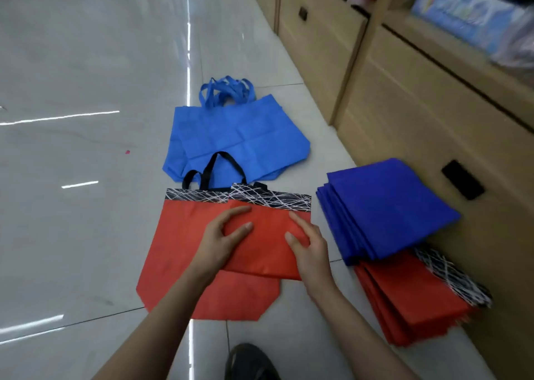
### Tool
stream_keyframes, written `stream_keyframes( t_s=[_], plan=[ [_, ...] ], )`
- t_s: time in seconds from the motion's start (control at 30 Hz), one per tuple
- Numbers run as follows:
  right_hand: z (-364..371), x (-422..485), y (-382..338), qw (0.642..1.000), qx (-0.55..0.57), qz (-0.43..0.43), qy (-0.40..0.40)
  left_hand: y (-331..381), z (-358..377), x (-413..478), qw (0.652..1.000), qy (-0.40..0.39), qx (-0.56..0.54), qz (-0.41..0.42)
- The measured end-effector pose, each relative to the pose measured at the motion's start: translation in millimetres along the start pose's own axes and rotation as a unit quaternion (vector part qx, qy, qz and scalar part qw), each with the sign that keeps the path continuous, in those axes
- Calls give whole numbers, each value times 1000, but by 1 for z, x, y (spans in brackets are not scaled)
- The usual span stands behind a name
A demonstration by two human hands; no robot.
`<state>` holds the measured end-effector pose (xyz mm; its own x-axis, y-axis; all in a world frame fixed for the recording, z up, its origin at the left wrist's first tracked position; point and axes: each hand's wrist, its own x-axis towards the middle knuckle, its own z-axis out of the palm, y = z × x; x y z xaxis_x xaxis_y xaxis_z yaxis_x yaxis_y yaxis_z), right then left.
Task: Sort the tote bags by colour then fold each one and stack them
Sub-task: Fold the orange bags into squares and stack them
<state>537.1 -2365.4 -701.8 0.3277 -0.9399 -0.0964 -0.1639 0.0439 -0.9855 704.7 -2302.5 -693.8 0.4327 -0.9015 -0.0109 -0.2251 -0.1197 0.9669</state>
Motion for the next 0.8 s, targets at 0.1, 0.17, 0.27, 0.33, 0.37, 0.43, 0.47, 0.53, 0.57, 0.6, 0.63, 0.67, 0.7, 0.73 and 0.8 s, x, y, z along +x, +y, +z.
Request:
stream_keyframes(
  t_s=[0.1, 0.17, 0.27, 0.33, 0.37, 0.43, 0.47, 0.53, 0.57, 0.6, 0.63, 0.67, 0.7, 0.73, 0.8],
  plan=[
    [-43, -16, 0, 993, -15, -30, 110, 15, 41, -1, 999, -47, -3, 17],
    [-75, -31, 3, 983, -14, -47, 178, 22, 72, -5, 995, -93, 10, 38],
    [-120, -62, 12, 966, -23, -54, 253, 32, 121, -19, 984, -149, 39, 87],
    [-146, -82, 23, 945, -31, -40, 324, 38, 149, -31, 976, -192, 41, 93],
    [-157, -91, 29, 932, -31, -26, 360, 37, 159, -36, 970, -210, 54, 108],
    [-173, -106, 45, 904, -29, 9, 427, 36, 173, -44, 956, -241, 96, 137],
    [-179, -111, 54, 887, -29, 27, 461, 35, 176, -47, 950, -253, 112, 147],
    [-188, -116, 69, 850, -18, 72, 521, 35, 180, -53, 942, -266, 135, 156],
    [-190, -114, 76, 837, -11, 100, 538, 34, 180, -55, 940, -266, 143, 157],
    [-191, -111, 82, 831, -7, 128, 541, 32, 179, -57, 939, -263, 152, 161],
    [-191, -105, 84, 835, -5, 148, 529, 29, 177, -59, 938, -259, 162, 162],
    [-191, -98, 86, 851, -1, 161, 500, 25, 175, -60, 937, -257, 172, 160],
    [-189, -92, 86, 872, 5, 175, 458, 21, 172, -61, 936, -259, 182, 155],
    [-188, -85, 86, 890, 7, 198, 410, 14, 168, -62, 934, -263, 195, 145],
    [-186, -77, 90, 904, -61, 278, 320, -3, 157, -62, 931, -275, 209, 118]
  ],
)
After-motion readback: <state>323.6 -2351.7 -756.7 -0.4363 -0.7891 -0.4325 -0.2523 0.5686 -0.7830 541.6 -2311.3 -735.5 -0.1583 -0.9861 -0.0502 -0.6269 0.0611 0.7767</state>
